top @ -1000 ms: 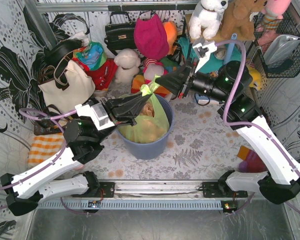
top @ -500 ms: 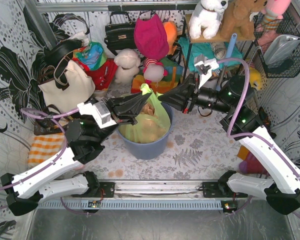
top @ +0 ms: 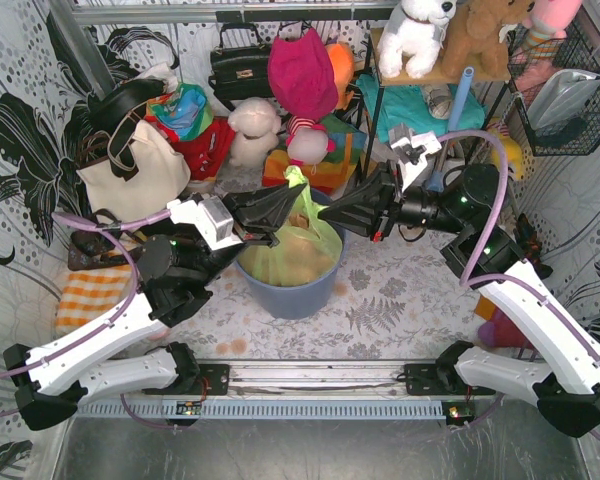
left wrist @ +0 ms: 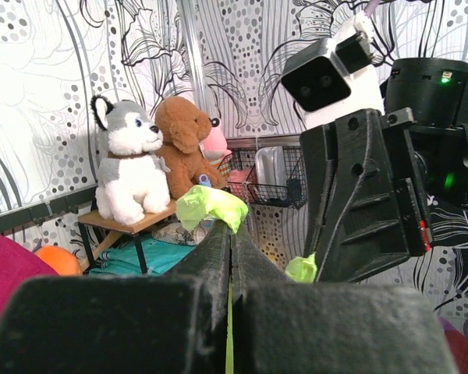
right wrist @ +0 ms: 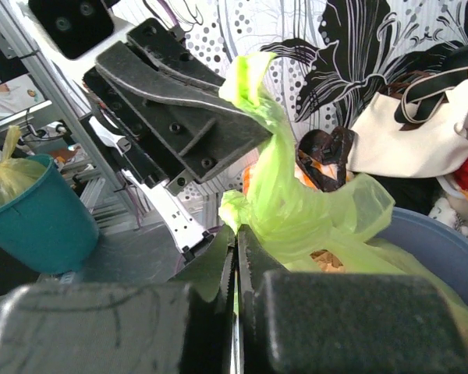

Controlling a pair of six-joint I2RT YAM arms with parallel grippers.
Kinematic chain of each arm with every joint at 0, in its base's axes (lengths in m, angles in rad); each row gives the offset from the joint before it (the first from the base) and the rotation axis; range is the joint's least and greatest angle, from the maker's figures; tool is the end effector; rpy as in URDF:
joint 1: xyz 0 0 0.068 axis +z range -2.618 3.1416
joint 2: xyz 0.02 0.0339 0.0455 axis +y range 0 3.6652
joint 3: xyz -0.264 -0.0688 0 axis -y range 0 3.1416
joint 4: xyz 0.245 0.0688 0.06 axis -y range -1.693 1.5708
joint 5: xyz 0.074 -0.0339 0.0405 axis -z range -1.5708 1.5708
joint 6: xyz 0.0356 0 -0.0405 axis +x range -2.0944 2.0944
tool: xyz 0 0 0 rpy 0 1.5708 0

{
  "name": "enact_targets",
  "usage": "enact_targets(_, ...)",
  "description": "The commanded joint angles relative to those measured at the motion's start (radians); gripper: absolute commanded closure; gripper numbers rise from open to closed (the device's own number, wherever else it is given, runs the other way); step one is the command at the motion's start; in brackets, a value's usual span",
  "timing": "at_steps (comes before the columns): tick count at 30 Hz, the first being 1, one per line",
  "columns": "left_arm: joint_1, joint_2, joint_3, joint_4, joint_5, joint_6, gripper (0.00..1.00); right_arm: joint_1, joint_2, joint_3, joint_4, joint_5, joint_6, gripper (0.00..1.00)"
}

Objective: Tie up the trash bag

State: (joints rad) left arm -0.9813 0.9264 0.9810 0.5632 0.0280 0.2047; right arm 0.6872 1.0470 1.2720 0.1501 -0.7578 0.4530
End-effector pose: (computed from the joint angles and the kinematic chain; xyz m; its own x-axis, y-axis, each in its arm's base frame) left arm 0.1060 -0.1602 0.4613 0.4868 -0.3623 -0.7948 0.7605 0.6234 0.1816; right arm 0.1440 0.1498 0.4918 -0.1634 0.2771 -0.9468 -0.9828 0.0383 0.1808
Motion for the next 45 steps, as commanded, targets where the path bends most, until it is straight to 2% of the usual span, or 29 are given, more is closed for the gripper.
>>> enact_targets(1,-0.005,0.001,0.014,0.016,-0.028,0.021,1.0,0.006,-0.02,-0.006,0.067,-0.055,0.027,1.0)
enact_targets(7,-0.005,0.012,0.019,0.011,-0.031,0.022,1.0,0.028,-0.009,-0.019,0.064,-0.051,0.05,1.0)
enact_targets(18,-0.005,0.021,0.025,0.006,-0.027,0.015,1.0,0.141,0.018,-0.018,-0.082,0.167,-0.039,1.0)
enact_targets(35,-0.005,0.025,0.015,0.008,-0.034,0.01,1.0,0.299,0.077,0.004,-0.152,0.659,0.01,1.0)
enact_targets(45,-0.005,0.025,0.012,0.003,-0.035,0.015,1.0,0.442,0.098,-0.043,-0.124,1.115,0.083,1.0)
